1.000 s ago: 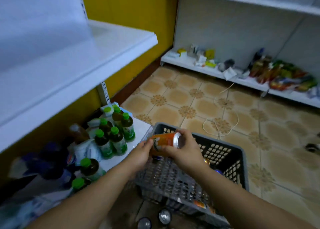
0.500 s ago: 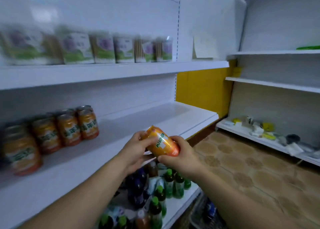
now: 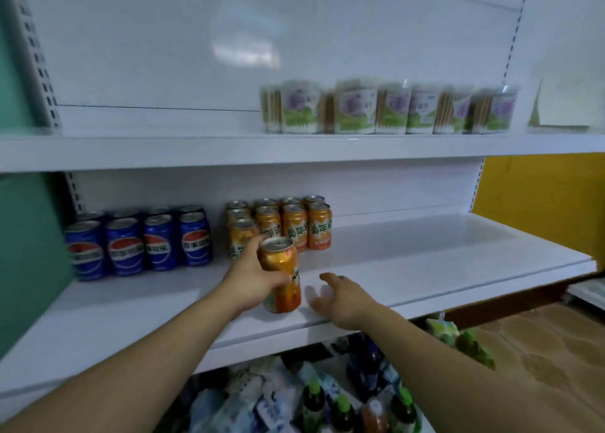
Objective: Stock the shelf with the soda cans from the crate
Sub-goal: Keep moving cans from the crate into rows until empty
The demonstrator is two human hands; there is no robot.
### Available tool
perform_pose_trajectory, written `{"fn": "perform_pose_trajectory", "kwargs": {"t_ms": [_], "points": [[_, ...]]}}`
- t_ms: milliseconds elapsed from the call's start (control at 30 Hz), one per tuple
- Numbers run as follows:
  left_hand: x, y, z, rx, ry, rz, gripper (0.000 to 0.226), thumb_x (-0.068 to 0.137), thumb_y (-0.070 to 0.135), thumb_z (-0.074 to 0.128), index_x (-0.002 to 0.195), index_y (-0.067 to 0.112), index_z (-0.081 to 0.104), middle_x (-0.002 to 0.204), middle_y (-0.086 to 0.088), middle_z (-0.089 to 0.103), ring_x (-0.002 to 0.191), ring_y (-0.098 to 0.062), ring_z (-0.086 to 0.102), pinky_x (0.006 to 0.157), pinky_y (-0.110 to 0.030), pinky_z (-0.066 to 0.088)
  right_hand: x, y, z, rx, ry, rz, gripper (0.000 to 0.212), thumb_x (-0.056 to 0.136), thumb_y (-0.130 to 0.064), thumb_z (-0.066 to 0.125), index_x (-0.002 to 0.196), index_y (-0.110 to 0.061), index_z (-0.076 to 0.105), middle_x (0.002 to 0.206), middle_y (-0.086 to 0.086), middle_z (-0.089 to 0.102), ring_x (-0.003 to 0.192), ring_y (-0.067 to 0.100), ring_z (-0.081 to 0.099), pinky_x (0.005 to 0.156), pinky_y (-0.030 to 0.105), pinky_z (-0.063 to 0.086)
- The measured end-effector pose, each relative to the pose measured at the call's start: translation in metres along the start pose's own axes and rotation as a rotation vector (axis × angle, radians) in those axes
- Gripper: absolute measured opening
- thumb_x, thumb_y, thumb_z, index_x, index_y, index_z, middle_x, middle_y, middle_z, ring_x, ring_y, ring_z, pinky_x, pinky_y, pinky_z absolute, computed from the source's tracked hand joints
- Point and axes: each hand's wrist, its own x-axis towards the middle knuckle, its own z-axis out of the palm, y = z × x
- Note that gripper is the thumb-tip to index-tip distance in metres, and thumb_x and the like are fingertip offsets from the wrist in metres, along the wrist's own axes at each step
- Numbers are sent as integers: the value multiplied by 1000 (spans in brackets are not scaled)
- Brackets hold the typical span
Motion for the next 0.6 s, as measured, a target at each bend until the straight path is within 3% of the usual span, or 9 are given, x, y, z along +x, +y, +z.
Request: {"fn": "perform_pose_trajectory", "kwargs": {"t_ms": [100, 267, 433, 600], "points": [[4, -14, -12, 39, -17, 7, 100, 70, 12, 81, 147, 34, 22, 138, 1, 48, 120, -20, 50, 99, -41, 44, 15, 5, 11, -244, -19, 28, 67, 92, -67, 32, 144, -25, 36, 151, 6, 36, 136, 29, 33, 111, 45, 28], [16, -29, -10, 128, 9, 43, 95, 71, 22, 80, 145, 41, 23, 143, 3, 43, 123, -20, 49, 102, -44, 45, 27, 15, 14, -405, -43, 14, 76, 88, -75, 18, 151, -32, 18, 162, 4, 12, 146, 30, 11, 115, 51, 14], [25, -31, -6, 314, 32, 125, 81, 77, 34, 75, 143, 38, 29, 144, -1, 38, 123, -22, 47, 103, -43, 44, 31, 19, 17, -423, -5, 4, 76, 86, -77, 19, 149, -35, 21, 160, 2, 16, 145, 27, 16, 113, 50, 18], [32, -28, -20, 336, -89, 129, 82, 80, 21, 72, 147, 35, 27, 145, 4, 42, 124, -16, 47, 102, -37, 45, 30, 20, 20, -402, 40, -13, 70, 86, -76, 21, 142, -36, 30, 156, 1, 26, 141, 26, 23, 111, 49, 22]]}}
